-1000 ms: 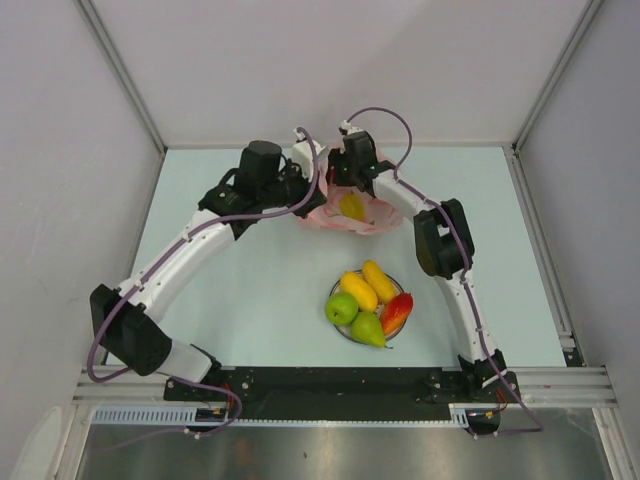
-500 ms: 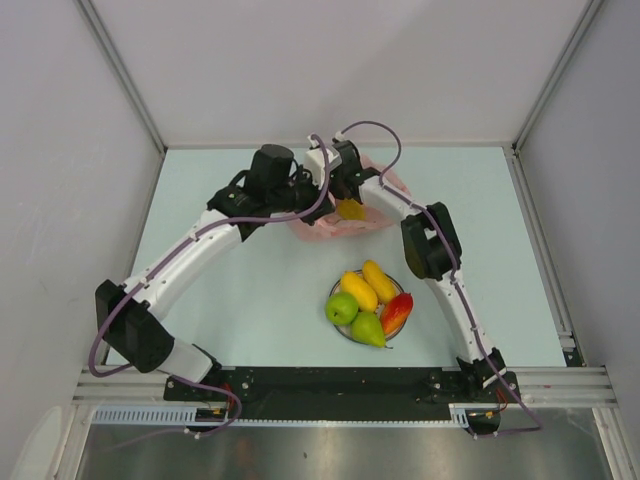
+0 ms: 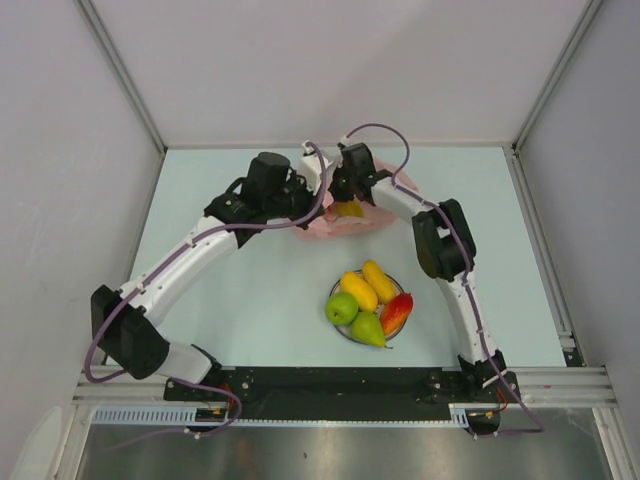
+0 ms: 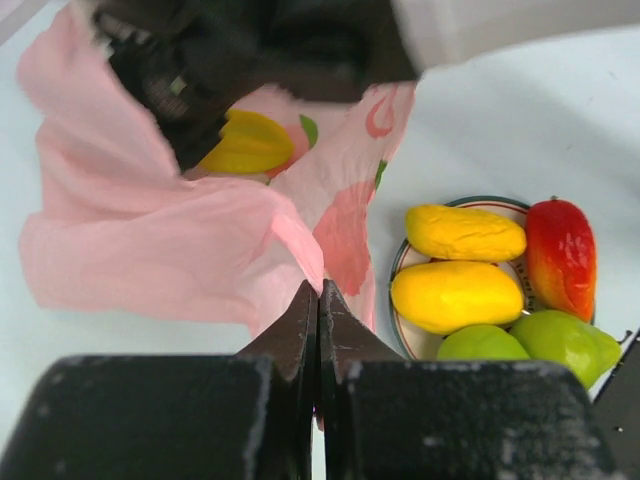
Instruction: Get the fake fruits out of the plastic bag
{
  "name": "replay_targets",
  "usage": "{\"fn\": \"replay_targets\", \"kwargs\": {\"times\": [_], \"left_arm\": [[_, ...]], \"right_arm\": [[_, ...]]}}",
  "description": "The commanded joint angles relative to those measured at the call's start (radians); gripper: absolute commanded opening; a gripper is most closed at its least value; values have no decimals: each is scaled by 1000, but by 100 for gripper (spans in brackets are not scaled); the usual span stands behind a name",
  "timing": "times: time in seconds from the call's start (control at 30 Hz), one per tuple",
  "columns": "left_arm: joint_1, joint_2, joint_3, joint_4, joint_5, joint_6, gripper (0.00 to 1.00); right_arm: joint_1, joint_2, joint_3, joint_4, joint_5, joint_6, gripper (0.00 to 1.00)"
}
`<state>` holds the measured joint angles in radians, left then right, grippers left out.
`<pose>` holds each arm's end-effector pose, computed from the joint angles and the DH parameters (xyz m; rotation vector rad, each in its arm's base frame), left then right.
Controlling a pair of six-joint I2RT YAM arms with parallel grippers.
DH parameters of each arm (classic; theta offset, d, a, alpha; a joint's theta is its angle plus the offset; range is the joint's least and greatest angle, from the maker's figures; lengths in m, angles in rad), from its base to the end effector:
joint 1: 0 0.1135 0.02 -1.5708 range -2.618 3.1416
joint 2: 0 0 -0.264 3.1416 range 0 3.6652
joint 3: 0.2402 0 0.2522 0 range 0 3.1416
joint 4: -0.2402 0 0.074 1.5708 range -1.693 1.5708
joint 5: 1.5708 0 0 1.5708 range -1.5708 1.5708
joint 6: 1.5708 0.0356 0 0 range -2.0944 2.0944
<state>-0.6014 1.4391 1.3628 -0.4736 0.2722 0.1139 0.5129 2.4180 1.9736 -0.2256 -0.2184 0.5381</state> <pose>0.2638 -0.1926 0.3598 0.9054 1.9525 -0.5752 0.4755 0.2766 0.1696 -0.0948 2.3476 0.7916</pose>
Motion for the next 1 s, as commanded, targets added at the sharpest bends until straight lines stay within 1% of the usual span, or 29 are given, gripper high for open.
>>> {"fn": "replay_targets", "kwargs": {"times": [0.0, 0.1, 0.13, 0.23, 0.4, 0.43, 0.5, 0.53, 0.6, 0.63, 0.67, 0.7, 0.77, 0.8, 0.83, 0.87, 0.9, 0.93, 0.97], "left_arm": [[43, -71, -50, 69, -57, 21, 0], [77, -89, -102, 116, -83, 7, 0], [84, -92, -126, 131, -90, -3, 0], [112, -95, -177, 213, -85, -17, 0], [137, -46, -165, 276, -56, -62, 0], [138, -40, -154, 282, -47, -71, 0], [140, -13, -140, 293, -33, -72, 0], [140, -6, -124, 294, -33, -74, 0], [140, 9, -113, 294, -44, -74, 0], [140, 9, -110, 299, -48, -77, 0], [141, 7, -113, 306, -48, -77, 0], [141, 1, -116, 311, -47, -77, 0], [141, -5, -125, 319, -42, -80, 0], [140, -8, -128, 320, -42, -85, 0], [141, -9, -129, 322, -41, -86, 0], [141, -11, -133, 322, -41, -86, 0], [141, -14, -134, 323, -39, -91, 0], [141, -16, -136, 325, -36, -91, 0], [141, -16, -137, 325, -34, -95, 0]], "right_arm": [[-66, -207, -88, 17, -127, -148, 0], [-100, -279, -166, 11, -226, -194, 0], [-103, -330, -185, 12, -274, -208, 0], [-108, -422, -252, 0, -327, -288, 0], [-100, -530, -328, -20, -383, -386, 0], [-96, -545, -338, -24, -428, -442, 0], [-86, -586, -346, -81, -469, -522, 0], [-68, -597, -337, -178, -487, -664, 0], [-53, -643, -312, -295, -496, -818, 0], [-41, -660, -312, -408, -501, -889, 0], [-37, -684, -320, -452, -504, -1018, 0], [-34, -738, -361, -492, -507, -1076, 0], [-31, -795, -410, -576, -490, -1189, 0], [-31, -835, -451, -609, -483, -1216, 0], [-33, -849, -464, -686, -478, -1242, 0], [-40, -858, -475, -727, -483, -1276, 0], [-43, -867, -492, -768, -510, -1297, 0], [-48, -869, -501, -863, -527, -1320, 0], [-48, -867, -509, -904, -539, -1355, 0]]}}
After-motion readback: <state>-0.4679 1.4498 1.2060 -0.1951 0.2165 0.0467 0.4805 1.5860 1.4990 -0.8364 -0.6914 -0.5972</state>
